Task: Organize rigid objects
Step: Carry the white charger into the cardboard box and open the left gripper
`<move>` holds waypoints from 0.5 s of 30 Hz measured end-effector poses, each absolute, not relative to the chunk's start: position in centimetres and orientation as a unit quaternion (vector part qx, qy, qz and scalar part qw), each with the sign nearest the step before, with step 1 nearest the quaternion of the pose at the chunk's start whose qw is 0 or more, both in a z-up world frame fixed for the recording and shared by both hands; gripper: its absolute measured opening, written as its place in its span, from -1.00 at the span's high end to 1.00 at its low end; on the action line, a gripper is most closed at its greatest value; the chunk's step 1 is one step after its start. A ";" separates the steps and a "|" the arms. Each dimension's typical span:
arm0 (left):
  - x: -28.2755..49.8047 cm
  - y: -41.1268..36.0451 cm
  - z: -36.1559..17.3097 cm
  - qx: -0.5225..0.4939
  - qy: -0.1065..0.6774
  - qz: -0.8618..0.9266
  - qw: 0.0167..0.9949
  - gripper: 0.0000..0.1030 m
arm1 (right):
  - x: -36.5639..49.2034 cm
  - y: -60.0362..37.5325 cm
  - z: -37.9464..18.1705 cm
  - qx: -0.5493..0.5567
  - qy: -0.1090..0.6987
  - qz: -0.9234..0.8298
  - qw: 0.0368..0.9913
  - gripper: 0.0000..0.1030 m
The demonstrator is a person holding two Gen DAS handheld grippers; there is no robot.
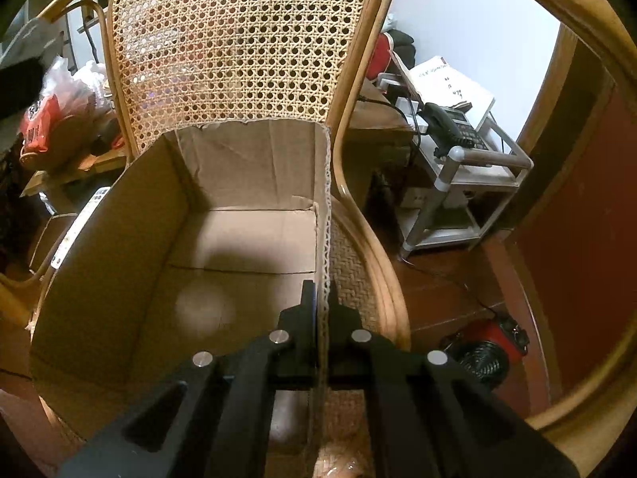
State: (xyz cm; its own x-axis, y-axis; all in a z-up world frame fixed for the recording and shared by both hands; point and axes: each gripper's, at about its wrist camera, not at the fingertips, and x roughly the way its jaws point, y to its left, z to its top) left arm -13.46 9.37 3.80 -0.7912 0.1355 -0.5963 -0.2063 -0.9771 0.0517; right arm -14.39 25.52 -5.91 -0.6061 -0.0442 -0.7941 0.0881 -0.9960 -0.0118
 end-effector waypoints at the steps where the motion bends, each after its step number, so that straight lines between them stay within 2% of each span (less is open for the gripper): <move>1: -13.8 9.7 3.5 -0.313 0.050 0.944 0.096 -0.27 | -14.4 25.5 -5.9 0.443 0.025 -0.895 0.036 0.91; 11: -16.7 9.8 0.1 -0.345 0.021 0.933 0.096 -0.27 | -14.2 25.9 -6.0 0.449 0.019 -0.893 0.039 0.91; 15: -17.6 10.6 -0.9 -0.349 0.036 0.932 0.093 -0.27 | -14.1 25.8 -6.0 0.448 0.020 -0.893 0.038 0.91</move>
